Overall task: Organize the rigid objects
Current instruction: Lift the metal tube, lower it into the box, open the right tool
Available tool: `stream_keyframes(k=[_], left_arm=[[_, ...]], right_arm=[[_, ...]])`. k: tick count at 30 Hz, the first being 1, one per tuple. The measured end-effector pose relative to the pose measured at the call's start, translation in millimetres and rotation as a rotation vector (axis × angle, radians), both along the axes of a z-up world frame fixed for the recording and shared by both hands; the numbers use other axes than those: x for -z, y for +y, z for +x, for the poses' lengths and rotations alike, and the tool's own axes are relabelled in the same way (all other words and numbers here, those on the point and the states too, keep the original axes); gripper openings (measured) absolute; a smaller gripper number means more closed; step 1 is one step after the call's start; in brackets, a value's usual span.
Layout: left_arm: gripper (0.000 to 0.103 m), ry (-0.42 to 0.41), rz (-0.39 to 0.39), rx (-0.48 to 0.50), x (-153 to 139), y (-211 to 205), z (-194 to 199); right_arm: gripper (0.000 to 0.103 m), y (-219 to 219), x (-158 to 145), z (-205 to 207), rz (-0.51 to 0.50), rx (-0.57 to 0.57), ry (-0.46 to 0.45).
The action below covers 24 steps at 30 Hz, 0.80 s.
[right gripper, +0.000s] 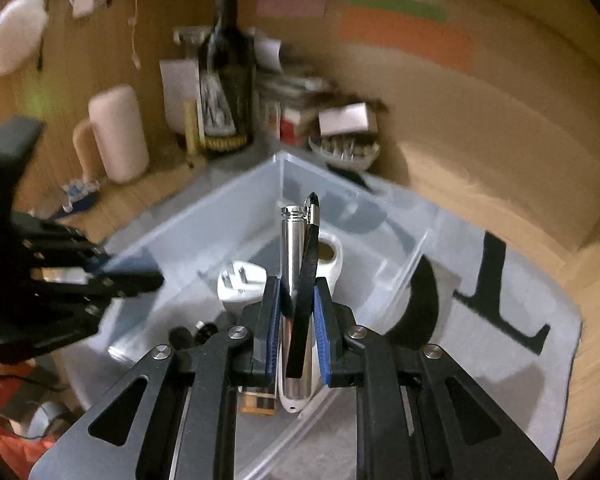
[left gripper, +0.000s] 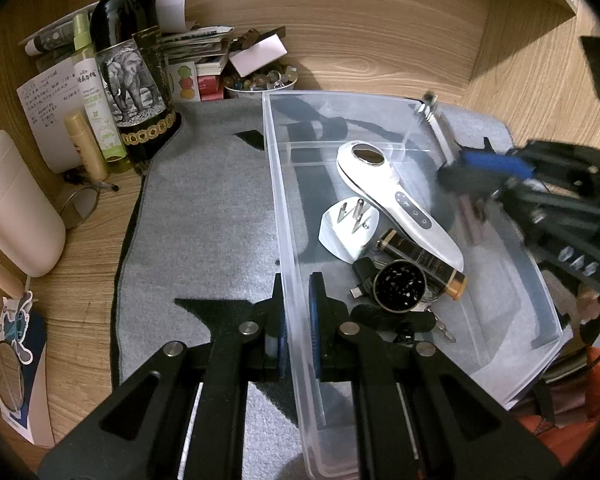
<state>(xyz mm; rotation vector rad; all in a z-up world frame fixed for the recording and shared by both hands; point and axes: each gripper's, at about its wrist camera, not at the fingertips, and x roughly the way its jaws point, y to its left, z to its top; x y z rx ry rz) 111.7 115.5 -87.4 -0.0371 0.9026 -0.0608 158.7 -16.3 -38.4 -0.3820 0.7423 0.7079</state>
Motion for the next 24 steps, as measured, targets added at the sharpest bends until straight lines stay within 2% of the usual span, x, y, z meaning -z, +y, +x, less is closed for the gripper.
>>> stream_keyframes(k=[8,16,20,23,24], left_arm=[[0.009,-0.001,0.001,0.001,-1,0,1],[0.009,0.006,0.000,0.000,1,-2,3],[0.010,0.003,-0.002,-0.007,-1,-1,3],[0.012,-0.006,0.014,-0.012,-4,-1,2],[0.012,-0.010,0.019,-0.013,-6,-1,2]], right_arm=[[0.014,11,19,4,-0.069,-0.025,0.064],[0.017,8,14,3,-0.057,-0.019,0.073],[0.035,4,8,-1,-0.041,-0.005,0.052],[0.042,-2,-1,-6,-0.016,0.008,0.032],[0.047,-5,-3,-7,-0.009,0.012,0.025]])
